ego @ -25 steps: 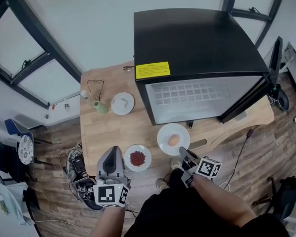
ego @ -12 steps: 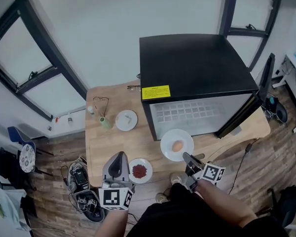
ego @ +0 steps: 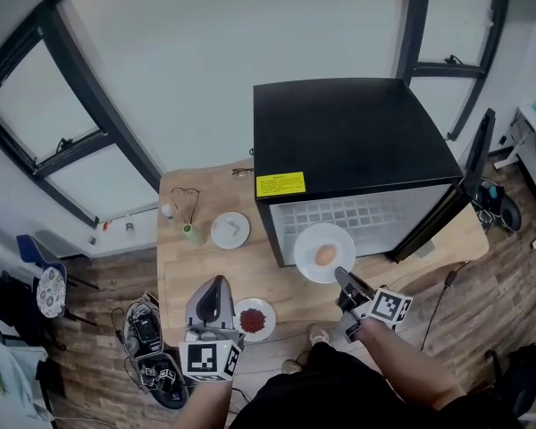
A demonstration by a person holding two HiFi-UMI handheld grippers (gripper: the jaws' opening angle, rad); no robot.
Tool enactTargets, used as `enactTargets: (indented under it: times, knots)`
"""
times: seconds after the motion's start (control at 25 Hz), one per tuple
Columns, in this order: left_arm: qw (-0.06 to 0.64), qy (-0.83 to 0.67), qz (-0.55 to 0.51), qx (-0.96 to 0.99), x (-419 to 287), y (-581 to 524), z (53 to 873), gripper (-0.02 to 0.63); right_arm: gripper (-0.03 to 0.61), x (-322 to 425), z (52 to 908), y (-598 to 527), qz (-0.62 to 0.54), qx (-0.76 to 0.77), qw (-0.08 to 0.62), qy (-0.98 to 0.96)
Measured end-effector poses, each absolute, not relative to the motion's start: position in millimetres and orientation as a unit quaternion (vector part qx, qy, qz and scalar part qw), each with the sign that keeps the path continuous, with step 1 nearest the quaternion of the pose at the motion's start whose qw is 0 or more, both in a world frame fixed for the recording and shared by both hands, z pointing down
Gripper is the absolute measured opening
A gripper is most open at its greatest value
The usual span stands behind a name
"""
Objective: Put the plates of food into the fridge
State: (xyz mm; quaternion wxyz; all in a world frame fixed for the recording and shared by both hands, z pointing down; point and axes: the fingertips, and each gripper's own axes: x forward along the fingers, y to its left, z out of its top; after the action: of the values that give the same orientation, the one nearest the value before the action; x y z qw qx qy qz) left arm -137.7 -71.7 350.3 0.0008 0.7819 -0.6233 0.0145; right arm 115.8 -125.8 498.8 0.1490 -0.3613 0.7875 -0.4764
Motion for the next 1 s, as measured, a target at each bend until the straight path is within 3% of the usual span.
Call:
enactTargets:
  times: [0.2,1.0]
  knots:
    - [-0.005,-0.629,0.013,0.777,-141,-80,344,0.003,0.032,109,478,-150,-0.473,-0.340,0.179,0.793]
    - [-0.004,-0.650,-0.001,0.760,-168,-132,338,0.003,0.032,101,477,-232,-0.466,-0.391,0.104,0.787]
